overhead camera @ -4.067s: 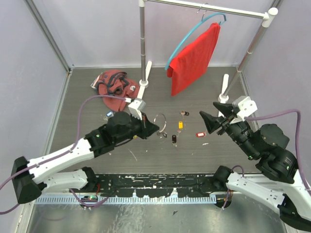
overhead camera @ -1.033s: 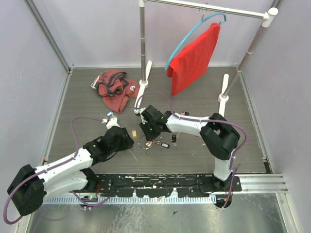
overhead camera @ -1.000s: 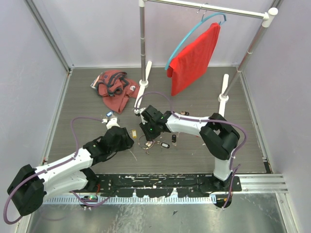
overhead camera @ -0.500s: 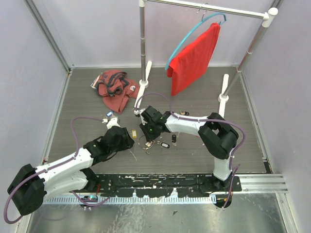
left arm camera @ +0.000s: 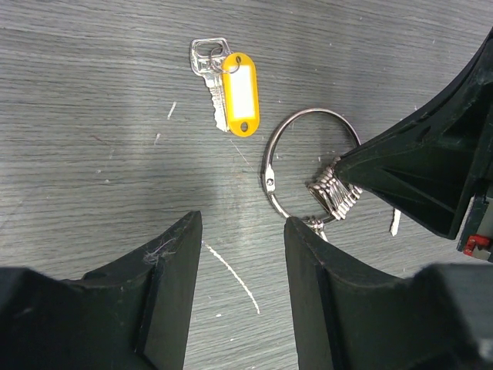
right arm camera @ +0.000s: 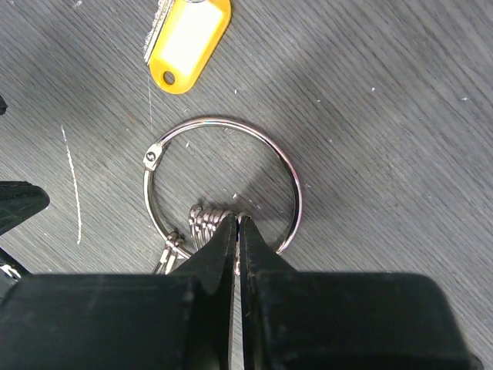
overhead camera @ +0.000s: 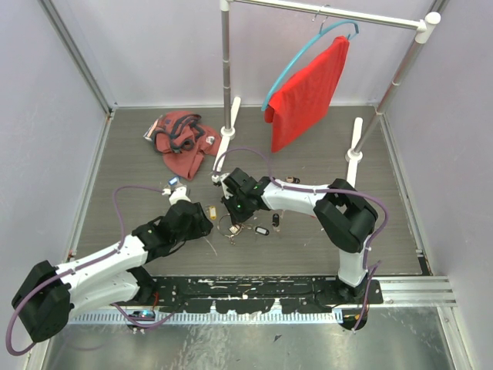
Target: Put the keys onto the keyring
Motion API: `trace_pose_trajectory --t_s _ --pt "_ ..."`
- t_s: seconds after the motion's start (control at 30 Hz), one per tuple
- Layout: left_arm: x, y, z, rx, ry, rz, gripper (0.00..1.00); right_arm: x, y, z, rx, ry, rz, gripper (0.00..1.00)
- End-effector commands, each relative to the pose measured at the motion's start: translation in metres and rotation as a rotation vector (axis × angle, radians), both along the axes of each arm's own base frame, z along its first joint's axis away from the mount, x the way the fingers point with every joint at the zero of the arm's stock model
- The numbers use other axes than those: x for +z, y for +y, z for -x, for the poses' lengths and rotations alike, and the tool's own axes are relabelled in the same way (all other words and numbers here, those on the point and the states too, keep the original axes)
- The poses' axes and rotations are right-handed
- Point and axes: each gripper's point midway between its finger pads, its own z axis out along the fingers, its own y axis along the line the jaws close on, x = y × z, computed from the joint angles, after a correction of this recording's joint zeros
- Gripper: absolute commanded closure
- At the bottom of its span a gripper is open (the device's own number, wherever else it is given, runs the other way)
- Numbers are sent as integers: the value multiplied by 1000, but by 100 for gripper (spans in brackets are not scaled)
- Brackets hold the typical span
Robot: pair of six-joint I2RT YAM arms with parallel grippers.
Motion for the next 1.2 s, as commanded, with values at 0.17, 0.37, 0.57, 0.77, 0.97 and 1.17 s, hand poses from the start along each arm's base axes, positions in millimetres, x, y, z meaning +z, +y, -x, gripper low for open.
trace_pose_trajectory --t_s 0.17,0.37,0.57,0.77,0.97,1.17 --pt "21 0 -9 8 -75 26 46 46 16 -13 32 -107 -100 99" --pt "42 -1 -13 -7 -146 55 44 78 14 -15 50 -192 -157 99" --pt "95 -5 -19 -44 -314 146 42 141 10 -15 58 -318 -285 99" --pt "170 -14 -17 -163 -581 244 41 207 7 -10 83 -449 -435 99" --pt "238 -27 -6 -309 -802 288 40 278 -6 -8 21 -591 -593 99" --pt "279 -55 -10 -425 -891 304 31 345 -17 -4 -62 -662 -758 99"
